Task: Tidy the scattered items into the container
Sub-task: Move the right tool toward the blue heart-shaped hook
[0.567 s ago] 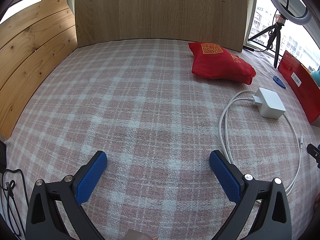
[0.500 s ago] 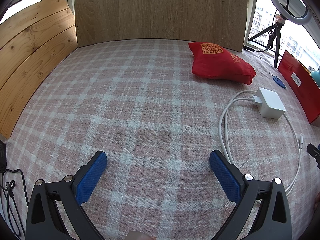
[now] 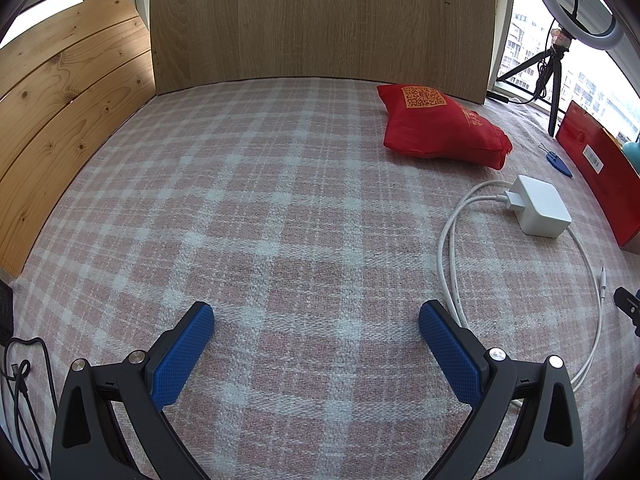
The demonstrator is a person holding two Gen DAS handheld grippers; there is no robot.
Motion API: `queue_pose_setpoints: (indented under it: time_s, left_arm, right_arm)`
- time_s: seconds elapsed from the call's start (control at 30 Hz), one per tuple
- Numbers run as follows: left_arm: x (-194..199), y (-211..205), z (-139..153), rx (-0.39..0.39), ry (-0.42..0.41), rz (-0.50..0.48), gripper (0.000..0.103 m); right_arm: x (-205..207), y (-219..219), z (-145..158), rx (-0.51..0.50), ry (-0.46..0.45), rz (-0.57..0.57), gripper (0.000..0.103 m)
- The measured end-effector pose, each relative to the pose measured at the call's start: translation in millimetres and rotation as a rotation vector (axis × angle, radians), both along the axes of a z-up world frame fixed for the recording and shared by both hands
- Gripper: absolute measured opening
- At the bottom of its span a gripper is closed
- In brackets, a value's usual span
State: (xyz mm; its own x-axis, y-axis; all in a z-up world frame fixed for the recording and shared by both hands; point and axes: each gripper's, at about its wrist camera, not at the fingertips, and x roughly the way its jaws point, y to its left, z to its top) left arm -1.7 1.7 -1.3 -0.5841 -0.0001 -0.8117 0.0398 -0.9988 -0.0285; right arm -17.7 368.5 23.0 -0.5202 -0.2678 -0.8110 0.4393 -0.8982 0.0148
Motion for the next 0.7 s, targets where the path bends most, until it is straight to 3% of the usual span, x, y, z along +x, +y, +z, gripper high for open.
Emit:
queue_pose_setpoints:
  time_s: [0.2, 0.4, 0.57, 0.7]
  left_arm:
    - [0, 1, 1, 0.002, -0.009, 0.011, 0.103]
    - [-13, 1, 5, 0.009, -0.084, 0.01, 0.098]
    - [-9, -1, 37, -0.004, -0.02, -0.001, 0.097]
    - [-12, -8, 64, -0.01, 0.02, -0.001, 0.097]
  right_arm:
    - [-2, 0, 1, 0.006, -0.013, 0.005, 0.103]
    - [-9, 0, 0, 0.014, -0.063, 0.032, 0.103]
    - [-13, 12, 24, -0.043, -0.056, 0.048, 0.101]
    - [-15, 24, 58, -0.099, -0.026, 0.056, 0.094]
